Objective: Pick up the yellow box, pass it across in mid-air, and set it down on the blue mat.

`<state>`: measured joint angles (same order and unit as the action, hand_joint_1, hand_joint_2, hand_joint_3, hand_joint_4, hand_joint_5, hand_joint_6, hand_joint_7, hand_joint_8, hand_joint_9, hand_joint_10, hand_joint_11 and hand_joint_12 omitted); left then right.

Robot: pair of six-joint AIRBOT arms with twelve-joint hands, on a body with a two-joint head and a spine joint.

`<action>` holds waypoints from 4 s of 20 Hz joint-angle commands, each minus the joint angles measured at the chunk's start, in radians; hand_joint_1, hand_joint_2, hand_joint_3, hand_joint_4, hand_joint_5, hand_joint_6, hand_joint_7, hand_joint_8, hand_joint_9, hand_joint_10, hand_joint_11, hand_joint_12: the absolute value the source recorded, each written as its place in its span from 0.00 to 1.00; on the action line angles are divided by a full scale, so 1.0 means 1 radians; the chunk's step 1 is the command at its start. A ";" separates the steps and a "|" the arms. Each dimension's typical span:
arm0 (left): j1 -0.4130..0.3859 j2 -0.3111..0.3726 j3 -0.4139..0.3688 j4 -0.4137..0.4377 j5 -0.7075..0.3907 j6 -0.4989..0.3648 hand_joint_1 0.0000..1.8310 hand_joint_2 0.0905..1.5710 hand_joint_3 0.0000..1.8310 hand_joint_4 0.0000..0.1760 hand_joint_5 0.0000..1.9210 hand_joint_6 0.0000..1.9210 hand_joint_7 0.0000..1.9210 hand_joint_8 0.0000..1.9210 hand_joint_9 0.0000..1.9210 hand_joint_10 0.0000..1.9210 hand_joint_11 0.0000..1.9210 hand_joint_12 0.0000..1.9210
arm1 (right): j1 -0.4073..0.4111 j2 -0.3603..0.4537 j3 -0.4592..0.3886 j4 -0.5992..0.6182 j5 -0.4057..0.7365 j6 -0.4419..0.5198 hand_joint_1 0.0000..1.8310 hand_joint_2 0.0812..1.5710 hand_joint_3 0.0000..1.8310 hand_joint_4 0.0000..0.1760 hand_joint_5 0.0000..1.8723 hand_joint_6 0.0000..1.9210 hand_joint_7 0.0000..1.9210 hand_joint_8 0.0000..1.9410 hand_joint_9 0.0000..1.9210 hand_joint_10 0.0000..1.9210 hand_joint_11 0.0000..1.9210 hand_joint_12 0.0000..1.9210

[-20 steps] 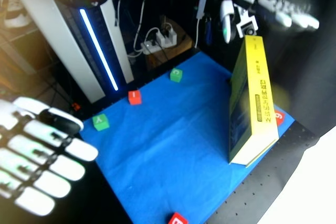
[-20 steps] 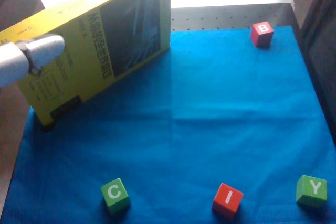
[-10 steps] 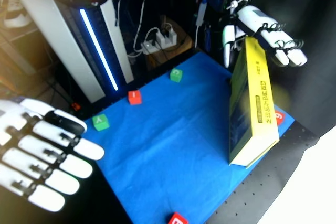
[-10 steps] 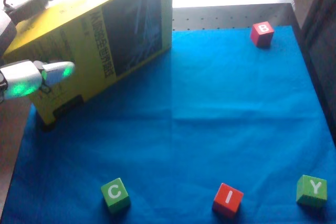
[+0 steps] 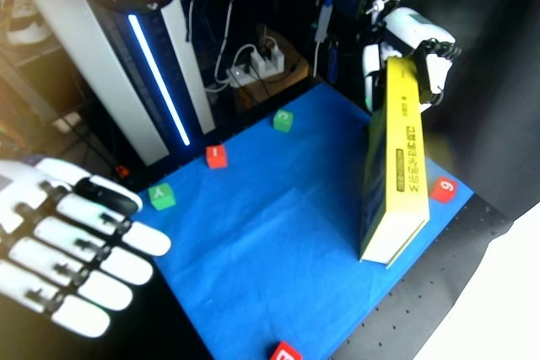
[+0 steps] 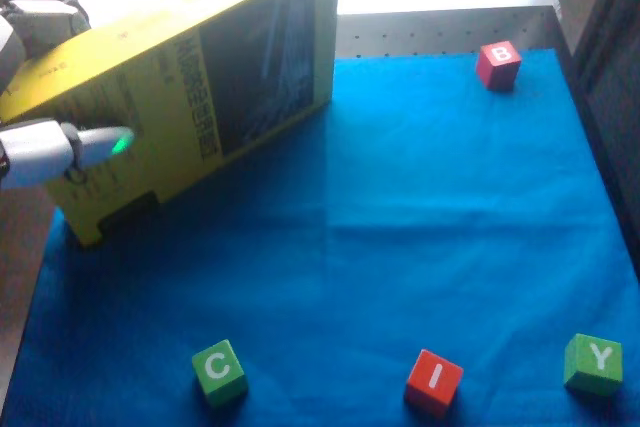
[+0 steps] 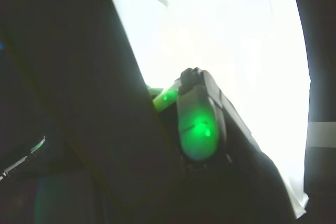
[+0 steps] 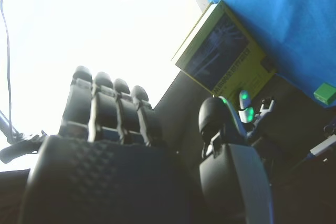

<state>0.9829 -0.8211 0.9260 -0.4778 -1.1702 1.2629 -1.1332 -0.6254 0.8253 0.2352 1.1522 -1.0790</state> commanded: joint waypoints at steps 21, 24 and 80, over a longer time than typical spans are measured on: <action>-0.165 -0.093 0.026 0.285 -0.037 -0.030 0.85 0.73 0.00 0.94 0.65 1.00 0.75 1.00 0.82 1.00 0.85 1.00 | 0.201 -0.065 0.034 -0.136 0.120 -0.006 0.29 0.79 0.00 0.07 0.00 0.00 0.00 0.00 0.00 0.00 0.01 0.01; -0.186 -0.121 0.033 0.338 -0.011 -0.057 0.78 0.73 0.00 1.00 0.66 1.00 0.78 1.00 0.85 1.00 0.88 1.00 | 0.318 -0.118 0.065 -0.198 -0.027 -0.006 0.40 0.74 0.00 0.32 0.00 0.00 0.00 0.00 0.00 0.00 0.00 0.24; -0.049 0.031 -0.067 0.254 -0.288 -0.003 0.33 0.65 0.00 0.67 0.00 0.00 0.00 0.00 0.00 0.00 0.00 0.00 | 0.585 -0.132 0.122 -0.334 -0.380 -0.005 0.82 0.72 0.00 0.34 0.60 1.00 0.70 1.00 0.76 1.00 0.80 1.00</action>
<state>0.9447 -0.7925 0.8558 -0.2287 -1.3205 1.2606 -0.5663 -0.7547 0.9459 -0.1169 0.6476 -1.0843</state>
